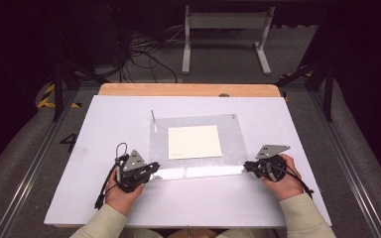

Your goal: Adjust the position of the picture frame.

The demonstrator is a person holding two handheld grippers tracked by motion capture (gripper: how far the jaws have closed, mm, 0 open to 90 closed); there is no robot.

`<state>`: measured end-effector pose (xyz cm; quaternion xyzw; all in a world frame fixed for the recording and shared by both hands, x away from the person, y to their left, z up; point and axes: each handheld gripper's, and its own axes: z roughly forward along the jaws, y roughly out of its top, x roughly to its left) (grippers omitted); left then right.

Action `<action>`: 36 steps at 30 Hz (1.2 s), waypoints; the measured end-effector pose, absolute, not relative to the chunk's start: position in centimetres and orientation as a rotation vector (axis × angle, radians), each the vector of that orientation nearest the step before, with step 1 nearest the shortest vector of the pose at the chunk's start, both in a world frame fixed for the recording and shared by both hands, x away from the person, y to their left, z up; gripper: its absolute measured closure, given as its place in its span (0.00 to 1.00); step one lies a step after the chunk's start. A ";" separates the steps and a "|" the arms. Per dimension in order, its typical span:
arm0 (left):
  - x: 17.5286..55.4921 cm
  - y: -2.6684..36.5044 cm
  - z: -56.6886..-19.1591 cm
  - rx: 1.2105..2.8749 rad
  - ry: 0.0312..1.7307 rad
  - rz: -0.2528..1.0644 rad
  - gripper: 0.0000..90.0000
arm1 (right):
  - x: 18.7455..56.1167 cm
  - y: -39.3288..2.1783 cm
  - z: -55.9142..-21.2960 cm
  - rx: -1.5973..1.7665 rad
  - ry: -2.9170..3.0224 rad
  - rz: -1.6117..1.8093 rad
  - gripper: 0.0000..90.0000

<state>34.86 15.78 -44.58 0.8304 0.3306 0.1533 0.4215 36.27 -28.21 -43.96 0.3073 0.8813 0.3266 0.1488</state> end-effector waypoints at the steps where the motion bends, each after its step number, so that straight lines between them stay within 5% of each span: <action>1: 34.9 16.1 -44.6 2.068 0.848 0.386 0.94 | 35.8 -27.9 -43.9 0.867 2.555 0.946 0.93; 21: 37.0 21.2 -44.6 1.962 1.077 0.452 0.93 | 27.9 -19.7 -44.6 0.588 2.833 1.137 0.92; 36: 43.1 16.4 -42.0 1.957 1.084 0.507 0.92 | 27.7 -19.0 -44.9 0.546 2.809 1.172 0.92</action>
